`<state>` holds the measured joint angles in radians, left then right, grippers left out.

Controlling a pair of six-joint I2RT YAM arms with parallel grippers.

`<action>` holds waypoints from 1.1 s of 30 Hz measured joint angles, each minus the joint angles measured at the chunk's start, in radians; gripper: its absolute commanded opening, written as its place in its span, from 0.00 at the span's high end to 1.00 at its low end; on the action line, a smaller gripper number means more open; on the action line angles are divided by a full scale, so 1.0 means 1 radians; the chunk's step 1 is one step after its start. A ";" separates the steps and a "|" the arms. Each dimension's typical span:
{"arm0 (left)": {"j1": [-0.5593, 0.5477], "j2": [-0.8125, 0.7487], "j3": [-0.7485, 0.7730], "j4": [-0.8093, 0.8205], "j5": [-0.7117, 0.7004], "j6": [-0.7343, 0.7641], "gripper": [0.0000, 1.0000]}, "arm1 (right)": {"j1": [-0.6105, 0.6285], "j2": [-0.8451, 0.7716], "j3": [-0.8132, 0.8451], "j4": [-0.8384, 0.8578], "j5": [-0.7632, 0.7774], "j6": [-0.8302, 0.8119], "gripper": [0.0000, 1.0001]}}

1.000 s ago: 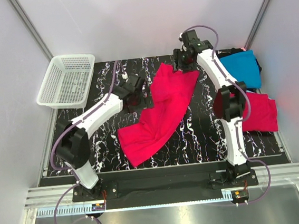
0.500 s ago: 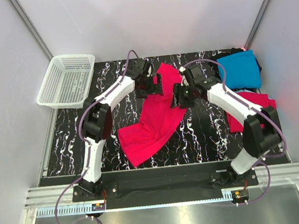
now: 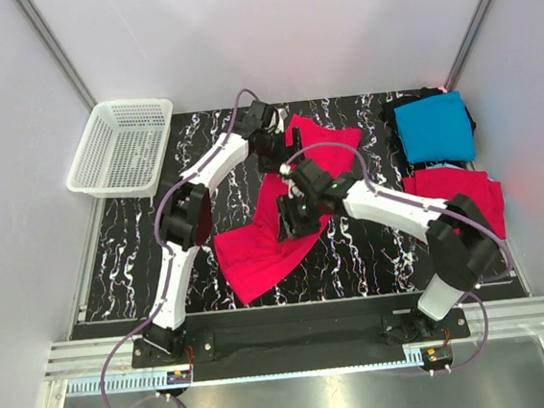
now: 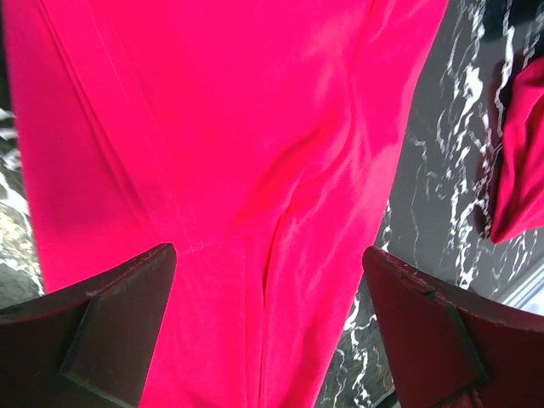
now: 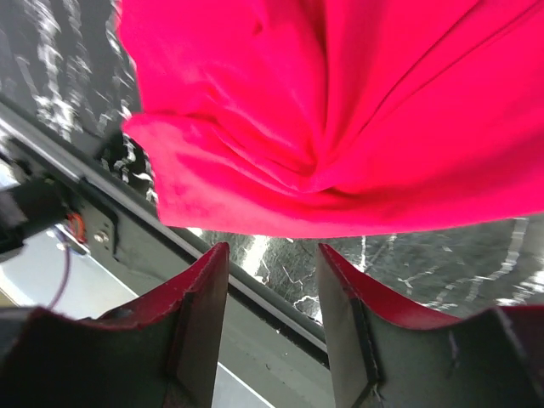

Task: Fold and stack the t-shirts
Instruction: Fold the tshirt

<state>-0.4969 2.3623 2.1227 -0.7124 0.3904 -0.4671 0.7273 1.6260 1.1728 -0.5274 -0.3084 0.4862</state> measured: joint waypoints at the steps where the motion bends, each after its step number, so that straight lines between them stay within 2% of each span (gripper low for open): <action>1: -0.001 0.000 -0.011 0.000 0.003 0.003 0.01 | 0.016 0.021 -0.005 0.005 0.001 0.006 0.49; 11: 0.006 0.000 -0.120 -0.005 0.047 0.031 0.01 | 0.025 0.070 -0.086 0.058 0.008 0.081 0.53; 25: 0.006 0.025 -0.120 0.002 0.130 0.032 0.01 | 0.032 0.144 -0.153 0.170 -0.019 0.146 0.58; 33: 0.000 0.045 -0.074 -0.028 0.045 -0.011 0.01 | 0.033 0.152 -0.174 0.192 -0.026 0.155 0.59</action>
<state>-0.4965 2.4069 2.0487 -0.7403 0.4358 -0.4786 0.7605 1.7779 0.9993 -0.3351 -0.3344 0.6415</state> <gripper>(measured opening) 0.985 0.415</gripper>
